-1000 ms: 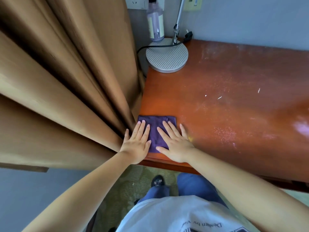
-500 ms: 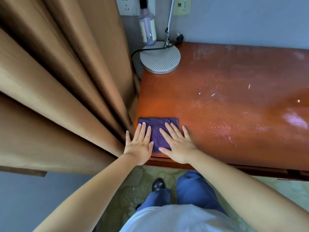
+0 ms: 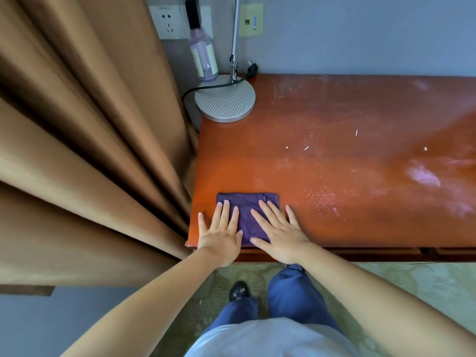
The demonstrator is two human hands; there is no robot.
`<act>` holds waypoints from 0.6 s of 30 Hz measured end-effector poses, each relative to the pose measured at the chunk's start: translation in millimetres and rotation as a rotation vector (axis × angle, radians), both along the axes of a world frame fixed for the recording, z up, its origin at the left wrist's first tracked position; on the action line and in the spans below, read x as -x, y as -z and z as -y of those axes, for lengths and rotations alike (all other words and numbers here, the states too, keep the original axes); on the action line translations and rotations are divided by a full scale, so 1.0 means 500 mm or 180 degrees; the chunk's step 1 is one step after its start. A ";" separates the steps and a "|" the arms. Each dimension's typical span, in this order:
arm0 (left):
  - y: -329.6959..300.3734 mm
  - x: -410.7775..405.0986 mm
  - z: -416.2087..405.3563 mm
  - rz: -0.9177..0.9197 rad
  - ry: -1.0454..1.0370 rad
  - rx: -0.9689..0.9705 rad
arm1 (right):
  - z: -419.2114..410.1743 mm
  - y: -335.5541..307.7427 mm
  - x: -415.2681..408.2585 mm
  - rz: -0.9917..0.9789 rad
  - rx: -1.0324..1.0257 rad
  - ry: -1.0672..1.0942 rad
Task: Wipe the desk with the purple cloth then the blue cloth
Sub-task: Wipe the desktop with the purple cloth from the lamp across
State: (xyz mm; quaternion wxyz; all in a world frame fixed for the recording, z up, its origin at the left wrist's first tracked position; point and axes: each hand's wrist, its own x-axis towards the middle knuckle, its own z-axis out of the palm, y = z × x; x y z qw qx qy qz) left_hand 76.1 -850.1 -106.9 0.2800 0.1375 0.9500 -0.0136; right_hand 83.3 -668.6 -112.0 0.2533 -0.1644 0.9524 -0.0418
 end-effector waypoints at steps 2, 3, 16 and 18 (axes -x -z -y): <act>0.001 -0.006 -0.010 0.0000 -0.0018 -0.0050 | -0.009 0.002 -0.007 -0.0007 -0.0001 0.0005; 0.002 -0.001 -0.016 -0.0006 -0.0045 -0.0066 | -0.014 0.003 0.001 -0.0017 -0.0016 0.0008; 0.002 0.006 -0.057 0.0117 0.0016 -0.0129 | -0.034 0.011 -0.017 -0.0060 0.0005 0.0400; 0.001 0.023 -0.066 0.0125 0.0022 -0.0085 | -0.048 0.008 0.004 -0.0070 -0.0010 0.0316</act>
